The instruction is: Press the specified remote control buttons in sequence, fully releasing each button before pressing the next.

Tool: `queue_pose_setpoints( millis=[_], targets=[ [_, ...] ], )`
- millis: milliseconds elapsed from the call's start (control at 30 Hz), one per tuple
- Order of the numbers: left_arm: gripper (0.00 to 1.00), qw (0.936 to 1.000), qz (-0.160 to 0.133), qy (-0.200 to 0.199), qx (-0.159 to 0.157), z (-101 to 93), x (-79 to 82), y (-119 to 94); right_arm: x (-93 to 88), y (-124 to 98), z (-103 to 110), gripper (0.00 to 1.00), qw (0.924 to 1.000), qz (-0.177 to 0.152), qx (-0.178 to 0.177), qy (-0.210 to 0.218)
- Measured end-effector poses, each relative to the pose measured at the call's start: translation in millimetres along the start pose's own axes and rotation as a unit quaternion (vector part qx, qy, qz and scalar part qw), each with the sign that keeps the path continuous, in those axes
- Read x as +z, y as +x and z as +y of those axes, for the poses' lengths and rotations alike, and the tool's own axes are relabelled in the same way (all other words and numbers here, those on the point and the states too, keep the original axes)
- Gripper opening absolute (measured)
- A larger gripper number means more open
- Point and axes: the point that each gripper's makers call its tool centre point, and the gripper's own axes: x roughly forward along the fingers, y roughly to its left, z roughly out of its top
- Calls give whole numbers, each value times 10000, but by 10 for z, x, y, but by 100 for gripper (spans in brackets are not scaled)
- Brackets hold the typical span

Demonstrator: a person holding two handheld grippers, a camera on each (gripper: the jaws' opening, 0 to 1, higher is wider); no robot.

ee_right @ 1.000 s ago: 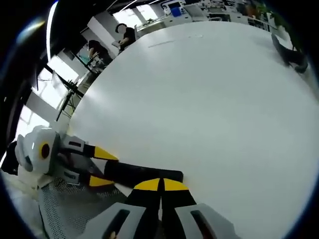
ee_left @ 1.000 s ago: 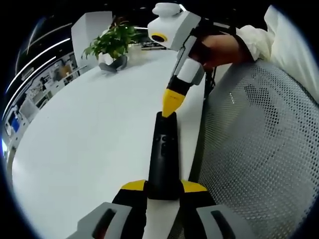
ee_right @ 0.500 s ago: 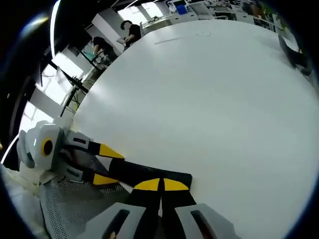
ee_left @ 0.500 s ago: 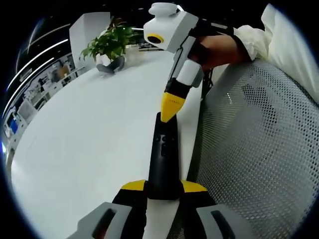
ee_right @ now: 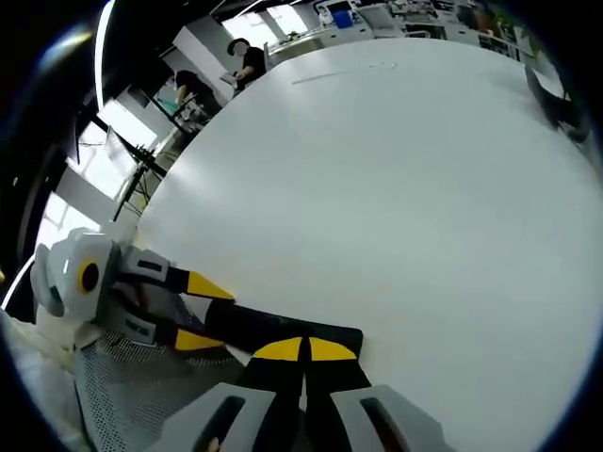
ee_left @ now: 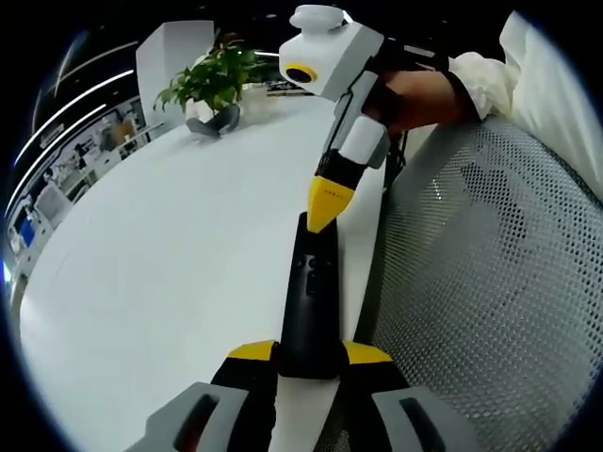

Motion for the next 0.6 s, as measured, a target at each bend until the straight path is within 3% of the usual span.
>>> queue_pose_setpoints(
  millis=[600],
  targets=[
    [25, 10000, -21, 9, 2, 1, 2, 0, -2, 19, 6, 0, 9978, 50, -312, -575]
  ],
)
